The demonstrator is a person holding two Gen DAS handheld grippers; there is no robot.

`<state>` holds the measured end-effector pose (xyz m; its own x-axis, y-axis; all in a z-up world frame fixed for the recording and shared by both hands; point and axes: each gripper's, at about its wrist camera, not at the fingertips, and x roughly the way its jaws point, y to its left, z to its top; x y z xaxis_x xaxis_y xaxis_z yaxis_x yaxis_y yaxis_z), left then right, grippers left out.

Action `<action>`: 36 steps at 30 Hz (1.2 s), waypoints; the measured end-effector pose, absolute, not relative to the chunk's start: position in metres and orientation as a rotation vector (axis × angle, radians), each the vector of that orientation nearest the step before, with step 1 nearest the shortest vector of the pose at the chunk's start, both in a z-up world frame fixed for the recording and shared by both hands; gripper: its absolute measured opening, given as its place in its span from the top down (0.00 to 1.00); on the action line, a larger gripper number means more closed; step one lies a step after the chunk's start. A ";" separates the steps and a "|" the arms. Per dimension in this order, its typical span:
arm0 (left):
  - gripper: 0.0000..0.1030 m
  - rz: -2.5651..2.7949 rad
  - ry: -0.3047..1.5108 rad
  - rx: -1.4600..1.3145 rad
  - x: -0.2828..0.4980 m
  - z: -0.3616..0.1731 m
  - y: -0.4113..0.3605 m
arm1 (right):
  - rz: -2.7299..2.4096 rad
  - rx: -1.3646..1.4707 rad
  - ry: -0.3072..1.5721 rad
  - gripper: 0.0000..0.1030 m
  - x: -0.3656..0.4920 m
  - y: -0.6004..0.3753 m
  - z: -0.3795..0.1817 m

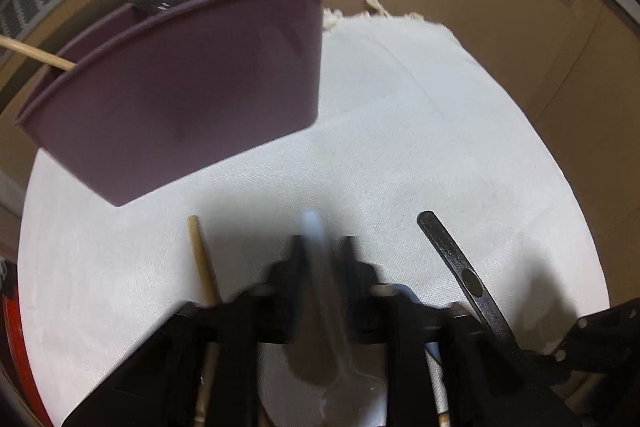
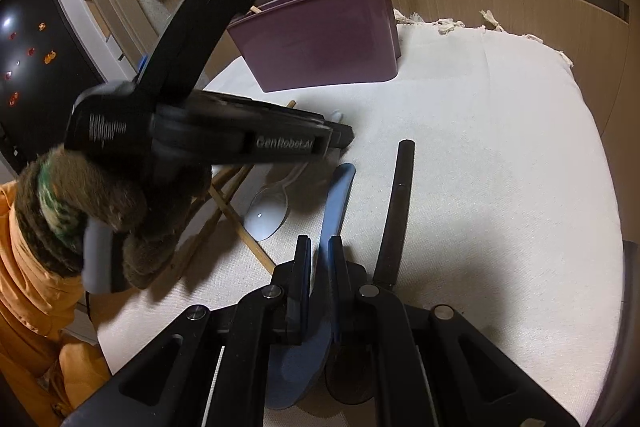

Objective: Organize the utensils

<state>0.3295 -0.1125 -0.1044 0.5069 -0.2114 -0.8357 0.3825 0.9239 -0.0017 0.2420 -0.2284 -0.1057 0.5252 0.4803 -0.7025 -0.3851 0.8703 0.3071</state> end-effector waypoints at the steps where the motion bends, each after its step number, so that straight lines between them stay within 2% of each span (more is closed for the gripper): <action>1: 0.89 -0.353 0.950 0.181 0.324 -0.101 -0.108 | 0.512 0.117 0.870 0.86 0.241 -0.229 -0.105; 2: 0.89 -0.350 0.927 0.161 0.319 -0.097 -0.101 | 0.504 0.113 0.863 0.84 0.241 -0.230 -0.103; 4: 0.89 -0.349 0.899 0.117 0.307 -0.088 -0.088 | 0.484 0.096 0.850 0.70 0.240 -0.230 -0.101; 11: 0.89 -0.319 0.761 -0.016 0.257 -0.054 -0.033 | 0.424 -0.028 0.859 0.70 0.250 -0.209 -0.094; 19: 0.89 -0.353 0.712 -0.135 0.221 -0.042 0.012 | 0.379 -0.106 0.940 0.70 0.273 -0.181 -0.106; 21: 0.89 -0.357 0.710 -0.153 0.222 -0.041 0.012 | 0.373 -0.114 0.961 0.71 0.276 -0.177 -0.110; 23: 0.89 -0.360 0.705 -0.170 0.219 -0.040 0.018 | 0.364 -0.145 0.960 0.81 0.274 -0.173 -0.111; 24: 0.89 -0.362 0.703 -0.174 0.219 -0.039 0.018 | 0.373 -0.156 0.966 0.88 0.273 -0.171 -0.110; 27: 0.89 -0.366 0.697 -0.181 0.215 -0.036 0.019 | 0.404 -0.120 0.974 0.89 0.268 -0.171 -0.101; 36: 0.89 -0.368 0.639 -0.163 0.178 -0.011 0.018 | 0.420 -0.086 0.830 0.89 0.218 -0.183 -0.052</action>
<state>0.1780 0.0182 -0.0114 0.7406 -0.3836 -0.5517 0.2843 0.9228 -0.2600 0.2181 -0.1829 -0.0521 0.5979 0.3285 -0.7312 -0.3950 0.9145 0.0879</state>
